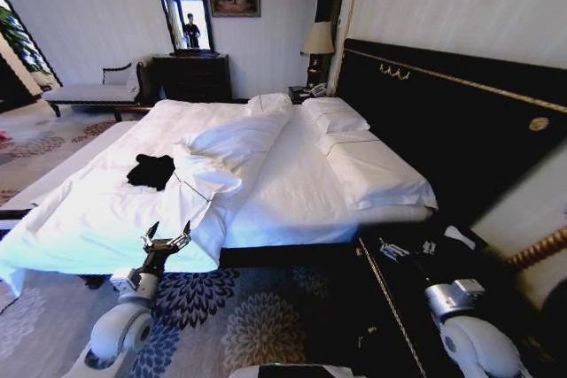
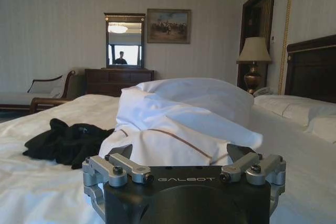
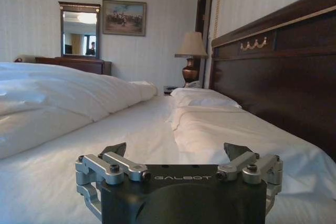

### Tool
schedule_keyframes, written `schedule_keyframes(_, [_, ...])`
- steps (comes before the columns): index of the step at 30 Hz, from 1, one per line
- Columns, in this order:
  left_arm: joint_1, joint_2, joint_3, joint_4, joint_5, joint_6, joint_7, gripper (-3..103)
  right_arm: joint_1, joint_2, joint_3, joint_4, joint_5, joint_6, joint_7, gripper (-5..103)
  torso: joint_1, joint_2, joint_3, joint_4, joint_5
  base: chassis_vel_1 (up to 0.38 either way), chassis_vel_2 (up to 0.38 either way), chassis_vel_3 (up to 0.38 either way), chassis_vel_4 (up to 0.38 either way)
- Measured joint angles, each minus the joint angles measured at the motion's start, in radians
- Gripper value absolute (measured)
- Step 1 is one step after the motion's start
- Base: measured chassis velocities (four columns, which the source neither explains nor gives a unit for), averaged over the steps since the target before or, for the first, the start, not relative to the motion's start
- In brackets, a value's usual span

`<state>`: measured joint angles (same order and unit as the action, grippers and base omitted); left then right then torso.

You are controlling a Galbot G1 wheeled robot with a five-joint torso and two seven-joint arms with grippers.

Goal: Fold the clothes on the bed.

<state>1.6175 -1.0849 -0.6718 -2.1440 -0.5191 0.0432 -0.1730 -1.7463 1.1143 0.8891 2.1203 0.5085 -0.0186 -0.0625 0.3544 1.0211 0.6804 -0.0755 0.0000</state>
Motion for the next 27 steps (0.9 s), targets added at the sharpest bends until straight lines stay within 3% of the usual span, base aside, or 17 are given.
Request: schedule_keyframes(27, [0.01, 0.013, -0.022, -0.052, -0.011, -0.022, -0.003, 100, 0.003, -0.004, -0.003, -0.008, 0.01, 0.024, -0.014, 100, 0.0, 0.0, 0.0, 0.0, -0.0001, -0.167, 0.162, 0.164, -0.163])
